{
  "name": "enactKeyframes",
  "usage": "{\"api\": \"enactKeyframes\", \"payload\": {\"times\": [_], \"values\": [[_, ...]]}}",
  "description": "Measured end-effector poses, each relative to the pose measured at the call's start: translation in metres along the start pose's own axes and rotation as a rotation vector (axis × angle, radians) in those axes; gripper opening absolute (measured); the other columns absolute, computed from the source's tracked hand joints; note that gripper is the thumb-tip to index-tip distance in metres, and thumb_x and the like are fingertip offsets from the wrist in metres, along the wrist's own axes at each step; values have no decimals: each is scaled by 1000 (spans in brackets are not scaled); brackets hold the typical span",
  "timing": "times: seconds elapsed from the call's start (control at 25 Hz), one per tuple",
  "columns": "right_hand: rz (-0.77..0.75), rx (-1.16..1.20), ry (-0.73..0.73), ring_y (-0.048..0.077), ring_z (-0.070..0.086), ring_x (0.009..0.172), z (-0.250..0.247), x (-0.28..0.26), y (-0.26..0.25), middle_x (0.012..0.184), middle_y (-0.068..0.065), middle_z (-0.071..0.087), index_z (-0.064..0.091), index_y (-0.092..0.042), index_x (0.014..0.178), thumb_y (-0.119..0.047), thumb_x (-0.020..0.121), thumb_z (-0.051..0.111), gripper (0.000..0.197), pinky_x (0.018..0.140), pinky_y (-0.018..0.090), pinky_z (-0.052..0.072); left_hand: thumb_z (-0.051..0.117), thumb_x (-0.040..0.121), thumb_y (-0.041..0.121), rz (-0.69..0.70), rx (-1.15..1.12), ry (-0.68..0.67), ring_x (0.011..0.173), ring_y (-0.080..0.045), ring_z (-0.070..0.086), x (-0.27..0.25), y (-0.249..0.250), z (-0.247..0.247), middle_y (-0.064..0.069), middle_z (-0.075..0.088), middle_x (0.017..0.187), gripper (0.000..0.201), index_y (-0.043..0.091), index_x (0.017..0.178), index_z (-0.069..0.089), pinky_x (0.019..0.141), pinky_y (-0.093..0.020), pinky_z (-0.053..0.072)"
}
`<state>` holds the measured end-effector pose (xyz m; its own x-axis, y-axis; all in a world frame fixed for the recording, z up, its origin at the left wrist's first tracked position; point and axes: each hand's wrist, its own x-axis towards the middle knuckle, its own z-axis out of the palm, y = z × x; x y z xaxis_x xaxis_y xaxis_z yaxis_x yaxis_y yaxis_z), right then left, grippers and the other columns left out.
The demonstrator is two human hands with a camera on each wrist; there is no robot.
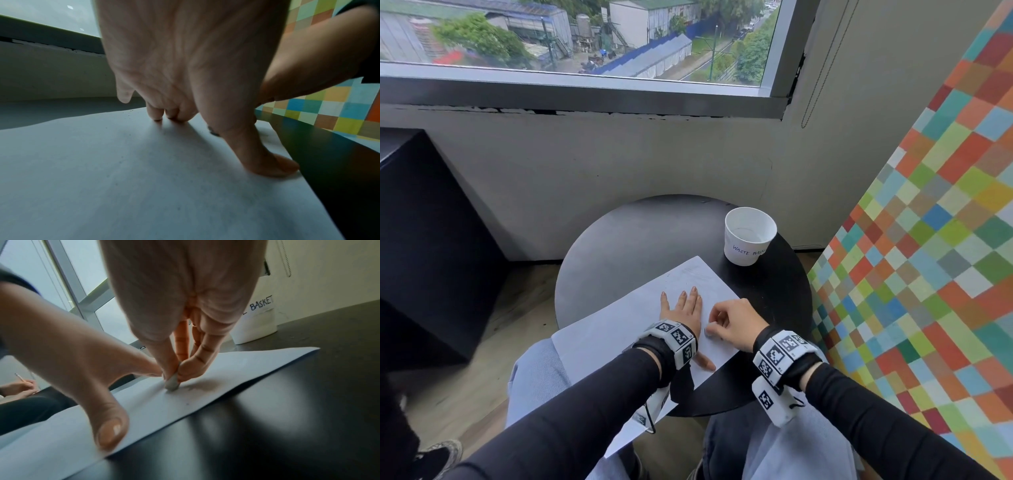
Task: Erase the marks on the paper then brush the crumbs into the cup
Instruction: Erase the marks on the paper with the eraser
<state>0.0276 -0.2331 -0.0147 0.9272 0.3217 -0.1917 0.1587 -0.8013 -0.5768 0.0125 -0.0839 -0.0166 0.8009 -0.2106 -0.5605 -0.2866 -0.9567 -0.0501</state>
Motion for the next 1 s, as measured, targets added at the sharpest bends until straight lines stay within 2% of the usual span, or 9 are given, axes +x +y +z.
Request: {"api": "enactKeyframes", "payload": {"times": [0.16,0.28,0.4,0.56,0.64,0.72,0.84,0.96,1.0], "values": [[18,14,98,9,53,63,-2,3,3,67,-4,60,68,-11,77,-21,77,71,10,71,30,53,65,65,82,5,0,2,151,-29,-14,2,0,0,-12,-23,162,145,3,152,-20,116,-64,-7],[-26,-8,-30,9,54,68,-2,2,1,71,-3,63,70,-14,79,-23,76,73,10,73,29,53,65,65,82,-2,-2,-7,151,-30,-14,1,0,-2,-12,-24,162,145,3,152,-21,116,-64,-7],[8,1,74,11,54,69,-7,6,4,69,-1,62,69,-11,78,-20,77,72,10,71,28,51,66,65,81,-2,6,-10,151,-30,-14,2,1,-2,-12,-24,162,145,4,153,-21,116,-65,-7],[-51,-25,-48,6,53,62,-12,-1,10,68,-3,62,71,-14,77,-24,74,75,11,65,21,49,68,66,79,32,-9,-24,150,-33,-16,0,0,-2,-14,-28,160,138,20,155,-21,112,-70,-7],[-35,-37,6,5,51,60,-15,-4,14,68,-3,61,71,-14,77,-24,74,75,11,66,24,50,69,68,77,52,-16,-26,150,-33,-17,-2,-1,-2,-15,-28,159,133,28,155,-20,111,-71,-7],[-27,-19,27,5,50,58,-17,-6,20,67,-4,59,70,-15,76,-23,76,74,9,63,20,49,69,68,76,56,-16,-28,150,-33,-17,-3,-1,-3,-15,-29,159,132,30,155,-19,111,-71,-6],[-54,9,-76,6,54,61,-17,-10,20,69,-1,63,73,-17,75,-26,73,77,11,60,12,45,70,68,75,45,-13,-41,150,-35,-17,-5,0,-5,-15,-29,159,131,31,155,-19,111,-72,-4],[-30,11,32,5,51,60,-20,-10,22,70,0,62,72,-13,78,-22,76,76,11,62,16,46,71,69,74,44,-22,-49,149,-35,-18,-4,2,-7,-15,-30,159,130,34,154,-20,110,-73,-2],[-37,21,6,5,51,60,-20,-11,23,70,0,62,72,-14,77,-22,76,76,10,63,17,47,71,69,73,44,-25,-53,149,-35,-18,-4,3,-7,-15,-30,159,130,35,154,-20,110,-74,-1]]}}
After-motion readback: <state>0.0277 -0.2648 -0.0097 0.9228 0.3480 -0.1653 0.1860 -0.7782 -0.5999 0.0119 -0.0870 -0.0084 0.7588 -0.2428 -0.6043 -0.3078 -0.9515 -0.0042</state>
